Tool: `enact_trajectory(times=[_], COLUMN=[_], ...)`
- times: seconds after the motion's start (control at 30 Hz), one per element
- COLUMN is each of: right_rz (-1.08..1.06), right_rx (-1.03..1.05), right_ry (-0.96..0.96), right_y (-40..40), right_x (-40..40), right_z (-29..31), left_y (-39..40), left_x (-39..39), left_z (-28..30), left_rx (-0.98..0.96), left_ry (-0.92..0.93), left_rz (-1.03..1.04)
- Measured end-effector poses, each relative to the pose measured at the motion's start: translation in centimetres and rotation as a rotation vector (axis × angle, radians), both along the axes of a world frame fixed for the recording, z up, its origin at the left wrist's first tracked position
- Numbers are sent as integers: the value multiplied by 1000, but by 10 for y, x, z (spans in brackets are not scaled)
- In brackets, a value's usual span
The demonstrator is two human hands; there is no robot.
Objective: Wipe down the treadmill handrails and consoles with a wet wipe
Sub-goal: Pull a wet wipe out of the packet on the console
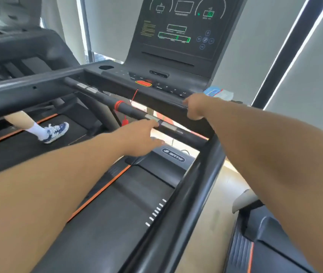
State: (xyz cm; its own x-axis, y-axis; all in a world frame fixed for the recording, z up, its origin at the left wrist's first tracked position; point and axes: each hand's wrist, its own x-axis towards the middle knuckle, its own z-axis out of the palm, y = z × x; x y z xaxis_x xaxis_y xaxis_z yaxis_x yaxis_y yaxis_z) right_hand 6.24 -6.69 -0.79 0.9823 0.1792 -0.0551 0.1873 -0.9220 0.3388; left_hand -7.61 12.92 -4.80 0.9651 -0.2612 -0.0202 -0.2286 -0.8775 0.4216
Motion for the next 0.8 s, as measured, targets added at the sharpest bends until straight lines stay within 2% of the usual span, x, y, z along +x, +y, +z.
enact_trajectory(times=[0.2, 0.33, 0.53, 0.8], right_rz=[-108, -104, -61, -27], right_rx=[96, 228, 369, 368], right_ry=[45, 148, 164, 180], right_y=[52, 89, 121, 148], right_x=[-119, -183, -217, -216], right_z=[-34, -52, -79, -94], left_y=[108, 149, 156, 153], left_x=[-124, -171, -193, -164], left_z=[-47, -56, -65, -82], left_rx=[-87, -34, 26, -42], left_ry=[71, 105, 83, 72], left_rz=[43, 51, -48, -169])
